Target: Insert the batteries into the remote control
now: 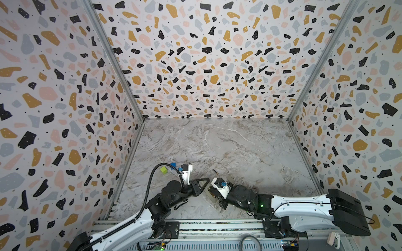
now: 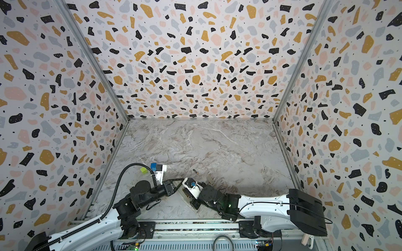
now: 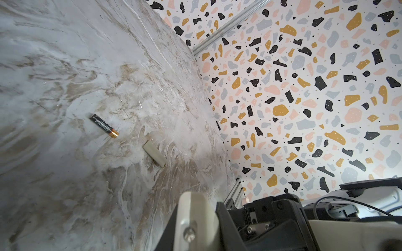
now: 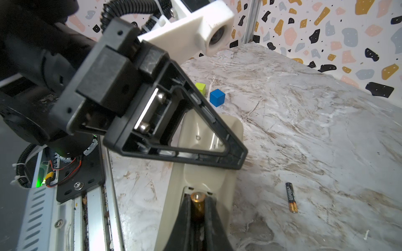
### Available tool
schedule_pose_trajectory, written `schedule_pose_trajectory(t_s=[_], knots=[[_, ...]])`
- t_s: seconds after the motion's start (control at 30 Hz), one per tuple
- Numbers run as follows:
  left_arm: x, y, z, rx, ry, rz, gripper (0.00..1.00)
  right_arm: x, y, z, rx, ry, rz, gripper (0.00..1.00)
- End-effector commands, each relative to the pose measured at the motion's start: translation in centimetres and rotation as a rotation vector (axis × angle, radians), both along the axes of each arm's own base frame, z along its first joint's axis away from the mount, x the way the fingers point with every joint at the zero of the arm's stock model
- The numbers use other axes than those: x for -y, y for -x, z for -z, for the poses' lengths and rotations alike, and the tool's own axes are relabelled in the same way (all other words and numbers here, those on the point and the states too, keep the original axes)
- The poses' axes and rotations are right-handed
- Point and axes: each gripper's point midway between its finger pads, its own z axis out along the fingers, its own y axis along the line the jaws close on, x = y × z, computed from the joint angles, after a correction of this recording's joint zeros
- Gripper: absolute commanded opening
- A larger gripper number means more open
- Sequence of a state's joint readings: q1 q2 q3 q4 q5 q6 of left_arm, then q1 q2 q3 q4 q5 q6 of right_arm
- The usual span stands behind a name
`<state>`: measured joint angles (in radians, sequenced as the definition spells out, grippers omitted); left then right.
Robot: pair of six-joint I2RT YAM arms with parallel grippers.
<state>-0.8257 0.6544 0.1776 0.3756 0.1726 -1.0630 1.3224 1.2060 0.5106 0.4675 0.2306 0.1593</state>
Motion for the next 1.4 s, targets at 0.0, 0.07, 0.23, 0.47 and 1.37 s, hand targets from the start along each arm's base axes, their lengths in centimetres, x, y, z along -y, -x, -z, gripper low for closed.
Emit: schedule_pose_trajectory(t_s=[0.0,0.07,0.23,0.47,1.37], knots=[[0.4,0.0,-3.9,0.079,0.091,0.015,0.0,1.1,-1.0,1.2,0.008,0.043,0.067,0.0],[0.4,-0.1,-4.0,0.081,0.091,0.013,0.0,1.2,-1.2,1.3,0.009,0.048,0.076,0.0],[0.5,-0.1,-4.1,0.086,0.086,0.017,0.0,1.5,-1.4,1.4,0.015,0.055,0.093,0.02],[0.6,0.0,-4.2,0.092,0.08,0.03,0.0,1.4,-1.6,1.0,0.02,0.05,0.1,0.12],[1.6,0.6,-3.7,0.094,0.059,0.099,0.0,0.8,-0.6,-0.3,0.042,0.038,0.034,0.31]])
